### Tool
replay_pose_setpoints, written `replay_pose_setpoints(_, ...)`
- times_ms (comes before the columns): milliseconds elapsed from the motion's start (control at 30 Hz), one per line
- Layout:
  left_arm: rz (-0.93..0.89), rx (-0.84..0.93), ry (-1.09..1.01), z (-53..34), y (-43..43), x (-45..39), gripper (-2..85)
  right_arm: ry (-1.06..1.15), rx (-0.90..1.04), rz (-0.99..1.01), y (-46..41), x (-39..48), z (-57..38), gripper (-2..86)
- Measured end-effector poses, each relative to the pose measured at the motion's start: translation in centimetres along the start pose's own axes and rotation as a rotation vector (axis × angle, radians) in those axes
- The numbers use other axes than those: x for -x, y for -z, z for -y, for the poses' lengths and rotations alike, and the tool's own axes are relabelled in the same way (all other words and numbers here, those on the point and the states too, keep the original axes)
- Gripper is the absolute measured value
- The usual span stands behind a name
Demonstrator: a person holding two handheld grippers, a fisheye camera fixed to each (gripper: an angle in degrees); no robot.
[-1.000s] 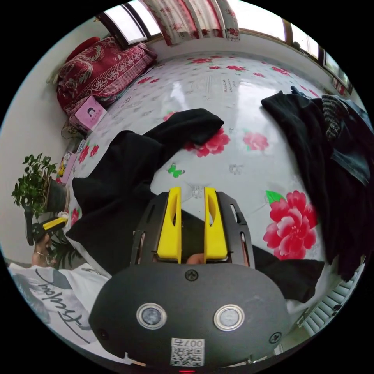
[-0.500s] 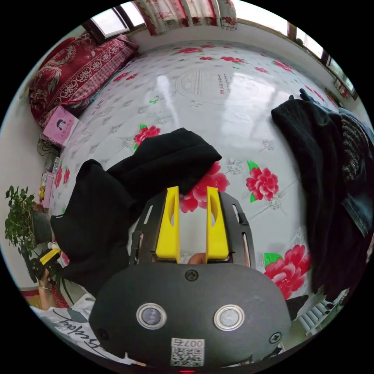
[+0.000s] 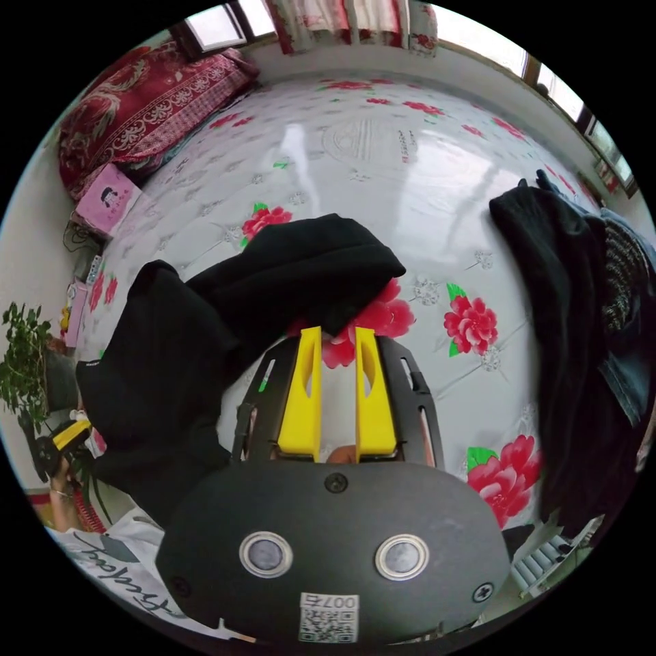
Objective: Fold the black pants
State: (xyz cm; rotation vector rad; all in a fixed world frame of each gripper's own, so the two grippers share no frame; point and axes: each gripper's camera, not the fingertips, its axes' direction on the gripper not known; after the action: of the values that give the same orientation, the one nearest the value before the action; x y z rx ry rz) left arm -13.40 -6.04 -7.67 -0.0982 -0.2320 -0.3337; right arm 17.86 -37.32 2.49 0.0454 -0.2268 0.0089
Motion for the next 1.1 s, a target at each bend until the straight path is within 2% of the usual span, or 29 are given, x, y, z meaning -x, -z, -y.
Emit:
replay_pose_setpoints(500, -0.022, -0.1, -0.066, -4.2, 2.6, -2.7, -1.0, 0.163, -0.019, -0.128, 2.3, 16.9, -12.9, -0.1)
replay_pose_setpoints(1100, 0.005, -0.143, -0.128, -6.1, 3.0, -8.5, -1.0, 0.171, 0.066, -0.114, 0.2, 21.5, -16.5, -0.3)
